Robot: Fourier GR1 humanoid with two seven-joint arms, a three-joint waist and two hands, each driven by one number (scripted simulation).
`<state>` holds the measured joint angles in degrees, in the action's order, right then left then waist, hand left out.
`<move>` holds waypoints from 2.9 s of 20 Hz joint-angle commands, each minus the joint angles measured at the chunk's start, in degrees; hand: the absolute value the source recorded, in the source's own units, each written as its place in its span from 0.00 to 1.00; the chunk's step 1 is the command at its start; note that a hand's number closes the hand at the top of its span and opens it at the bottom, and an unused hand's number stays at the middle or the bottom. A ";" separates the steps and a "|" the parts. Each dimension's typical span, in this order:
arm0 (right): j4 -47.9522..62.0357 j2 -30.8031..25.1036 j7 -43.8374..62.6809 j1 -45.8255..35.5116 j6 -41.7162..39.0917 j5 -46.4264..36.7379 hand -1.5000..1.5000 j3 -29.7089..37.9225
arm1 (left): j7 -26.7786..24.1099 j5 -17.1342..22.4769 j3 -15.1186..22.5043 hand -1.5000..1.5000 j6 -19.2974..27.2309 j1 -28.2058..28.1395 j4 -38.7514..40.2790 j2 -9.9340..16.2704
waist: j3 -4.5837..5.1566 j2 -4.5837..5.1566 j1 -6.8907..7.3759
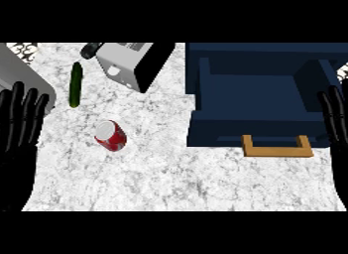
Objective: Pick up the can, place it into the drawer and close the drawer
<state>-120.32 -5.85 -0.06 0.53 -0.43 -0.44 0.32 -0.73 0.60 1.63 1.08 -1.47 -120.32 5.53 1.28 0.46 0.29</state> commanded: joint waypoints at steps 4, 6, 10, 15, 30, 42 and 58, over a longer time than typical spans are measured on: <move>-1.61 -0.19 1.93 -0.92 -0.08 2.18 0.00 1.55 | 1.29 -16.19 2.41 0.00 20.99 -1.29 1.22 -5.37 | -1.42 -0.44 -0.46; -1.44 1.35 1.33 -0.64 1.04 2.06 0.00 1.03 | 2.28 -19.75 -0.75 0.00 28.49 -3.29 1.26 -5.43 | -1.45 -0.47 0.28; 2.58 1.95 9.68 3.87 3.75 0.81 0.00 2.23 | 15.44 -16.76 0.43 0.00 42.90 -7.65 3.78 -5.49 | -1.38 -0.24 -0.06; 1.63 2.19 12.59 2.44 4.90 1.51 0.00 3.20 | 27.99 -31.56 14.06 0.00 58.11 -4.07 5.96 -5.51 | -1.44 -0.43 -0.99; 3.80 -0.19 8.24 4.80 0.72 4.41 0.00 8.30 | 56.44 -55.75 23.16 0.00 64.59 4.46 12.15 -5.52 | -1.33 -0.52 -0.35; -2.00 -0.82 10.57 7.65 -1.38 7.54 0.00 10.91 | 38.05 -31.38 19.75 0.00 75.34 10.41 32.31 -3.04 | -1.23 -0.42 -0.70; -4.77 0.01 10.37 10.29 -2.75 9.02 0.00 12.96 | 15.50 -8.73 22.14 0.00 84.17 7.97 42.31 -4.93 | -1.06 -0.31 -0.96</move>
<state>-124.82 -5.66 10.15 11.08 -3.07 7.42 11.84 19.62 -12.83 24.51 82.90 6.44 -80.42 2.20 0.17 0.11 -0.61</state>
